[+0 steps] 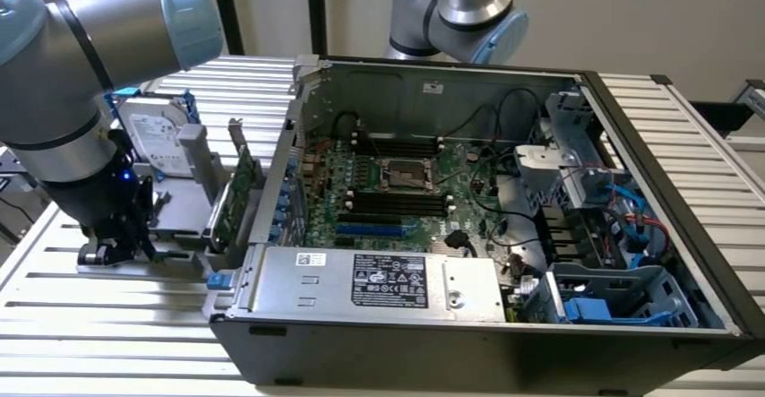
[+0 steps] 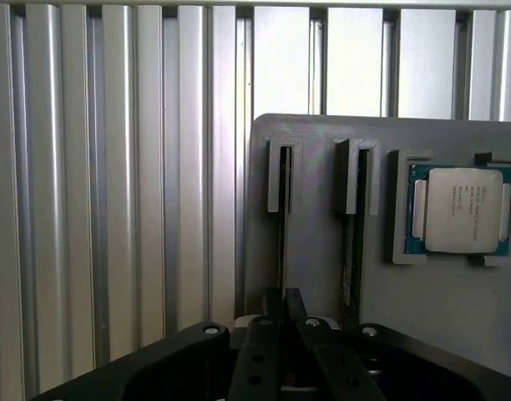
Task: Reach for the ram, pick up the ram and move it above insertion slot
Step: 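Pick up the ram and move it above insertion slot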
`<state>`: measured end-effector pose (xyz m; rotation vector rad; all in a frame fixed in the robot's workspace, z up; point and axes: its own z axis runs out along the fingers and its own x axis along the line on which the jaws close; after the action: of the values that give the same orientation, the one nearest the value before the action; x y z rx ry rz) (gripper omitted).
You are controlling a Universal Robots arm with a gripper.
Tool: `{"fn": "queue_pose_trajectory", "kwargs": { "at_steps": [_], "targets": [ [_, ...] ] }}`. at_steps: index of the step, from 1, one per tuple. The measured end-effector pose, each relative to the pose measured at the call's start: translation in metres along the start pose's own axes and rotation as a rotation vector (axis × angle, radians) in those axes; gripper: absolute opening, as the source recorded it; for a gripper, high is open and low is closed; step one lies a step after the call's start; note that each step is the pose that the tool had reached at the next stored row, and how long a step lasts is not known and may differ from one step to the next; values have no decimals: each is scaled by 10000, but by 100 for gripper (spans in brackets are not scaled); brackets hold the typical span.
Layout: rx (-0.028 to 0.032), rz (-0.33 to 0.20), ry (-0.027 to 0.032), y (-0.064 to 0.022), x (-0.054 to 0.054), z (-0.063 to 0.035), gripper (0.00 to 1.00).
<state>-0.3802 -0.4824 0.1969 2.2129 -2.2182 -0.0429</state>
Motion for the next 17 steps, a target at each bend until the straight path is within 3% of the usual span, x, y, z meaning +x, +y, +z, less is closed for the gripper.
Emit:
{"fn": "queue_pose_trajectory", "kwargs": {
  "at_steps": [17],
  "targets": [
    [-2, -80, 38, 2, 0, -53, 13]
  ]
}}
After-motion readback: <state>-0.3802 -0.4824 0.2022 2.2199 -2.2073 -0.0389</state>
